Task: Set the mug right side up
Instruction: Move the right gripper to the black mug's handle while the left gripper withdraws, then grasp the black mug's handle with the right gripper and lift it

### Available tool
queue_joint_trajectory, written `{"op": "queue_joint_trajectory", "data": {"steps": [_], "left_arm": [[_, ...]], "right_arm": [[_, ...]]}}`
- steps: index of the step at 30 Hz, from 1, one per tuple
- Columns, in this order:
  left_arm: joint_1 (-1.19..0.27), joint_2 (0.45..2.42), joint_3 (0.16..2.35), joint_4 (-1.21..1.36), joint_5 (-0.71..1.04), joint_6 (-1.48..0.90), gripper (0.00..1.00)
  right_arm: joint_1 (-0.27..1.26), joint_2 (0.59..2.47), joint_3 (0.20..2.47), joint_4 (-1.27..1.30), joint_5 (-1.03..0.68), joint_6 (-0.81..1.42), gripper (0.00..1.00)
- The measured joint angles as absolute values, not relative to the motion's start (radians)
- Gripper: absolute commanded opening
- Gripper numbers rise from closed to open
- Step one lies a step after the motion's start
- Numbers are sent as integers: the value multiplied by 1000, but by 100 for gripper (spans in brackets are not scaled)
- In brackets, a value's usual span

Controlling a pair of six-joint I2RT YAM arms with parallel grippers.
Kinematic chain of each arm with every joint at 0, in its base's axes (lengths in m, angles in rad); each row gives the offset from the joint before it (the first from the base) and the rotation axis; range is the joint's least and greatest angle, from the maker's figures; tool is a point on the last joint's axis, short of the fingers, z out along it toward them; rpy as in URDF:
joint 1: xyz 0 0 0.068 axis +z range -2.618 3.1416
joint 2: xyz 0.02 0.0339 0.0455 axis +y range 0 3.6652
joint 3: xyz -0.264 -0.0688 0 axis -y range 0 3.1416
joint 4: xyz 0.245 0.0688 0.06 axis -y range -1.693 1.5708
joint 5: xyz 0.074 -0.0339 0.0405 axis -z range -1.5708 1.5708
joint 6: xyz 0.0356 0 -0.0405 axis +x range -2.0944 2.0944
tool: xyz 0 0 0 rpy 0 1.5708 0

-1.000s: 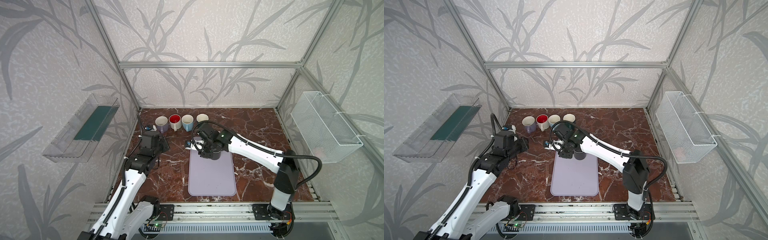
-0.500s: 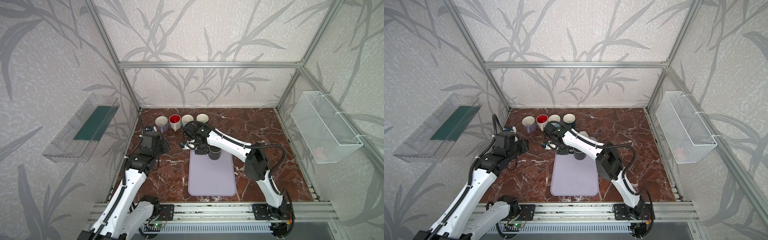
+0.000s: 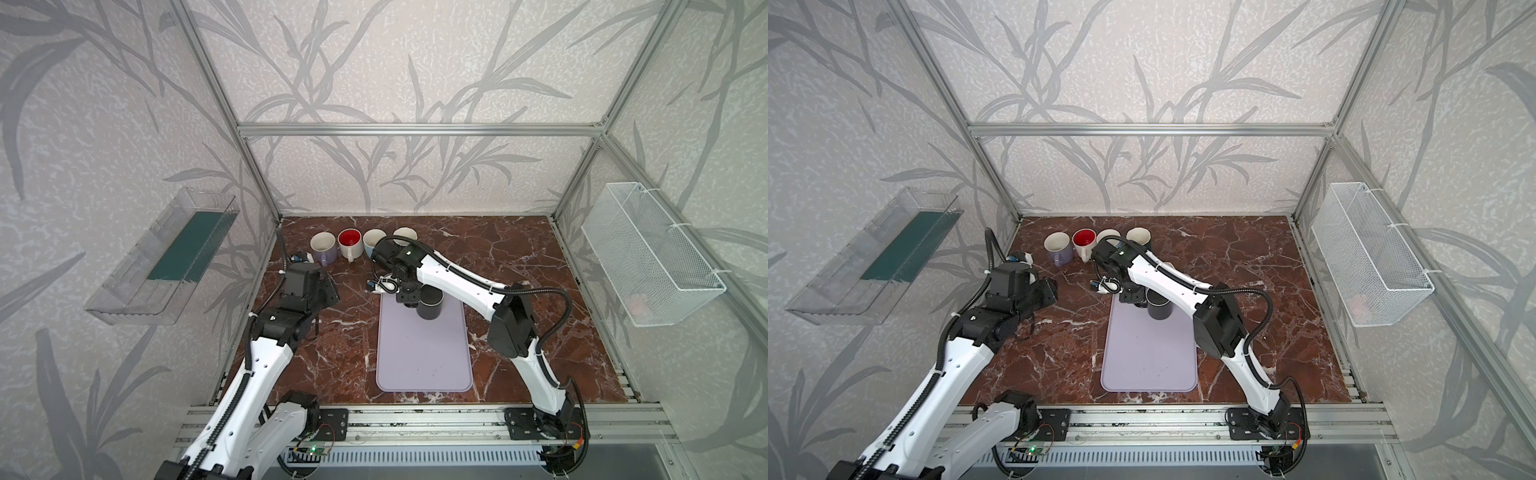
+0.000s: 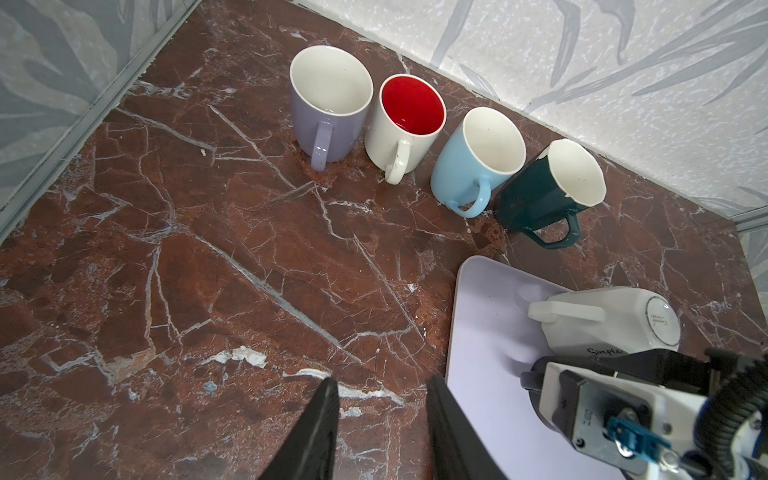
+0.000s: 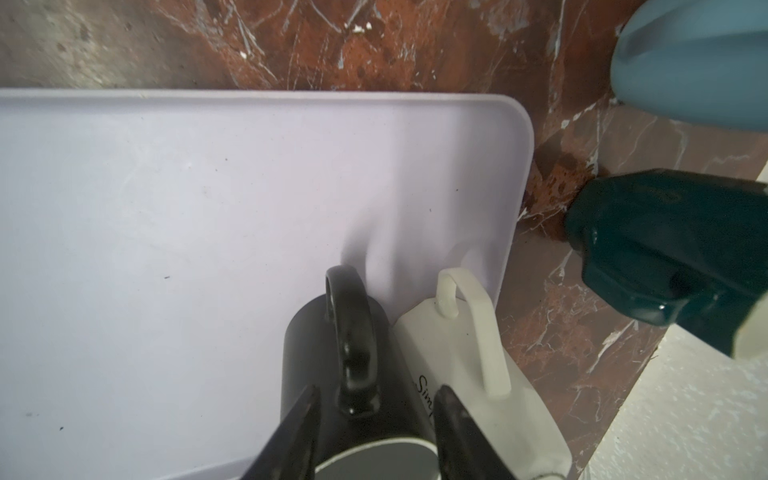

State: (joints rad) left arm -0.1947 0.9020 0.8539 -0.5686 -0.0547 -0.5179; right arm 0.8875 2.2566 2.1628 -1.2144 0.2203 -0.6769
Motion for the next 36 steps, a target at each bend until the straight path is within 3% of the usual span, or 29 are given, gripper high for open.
{"op": "queue_joint_trajectory", "data": {"steps": [12,29,36], "left_arm": [[-195,897,848,-568,-54,-520,39],[-196,893,841,-569,-54,-520,39],[-196,891,841,-569,-54,-520,39]], "right_arm": [[870,2337,2278,-1308,189,-686,39],[864,2369,2279,-1346,155,-686,35],[857,2390,2281,-1347,148,-687,29]]}}
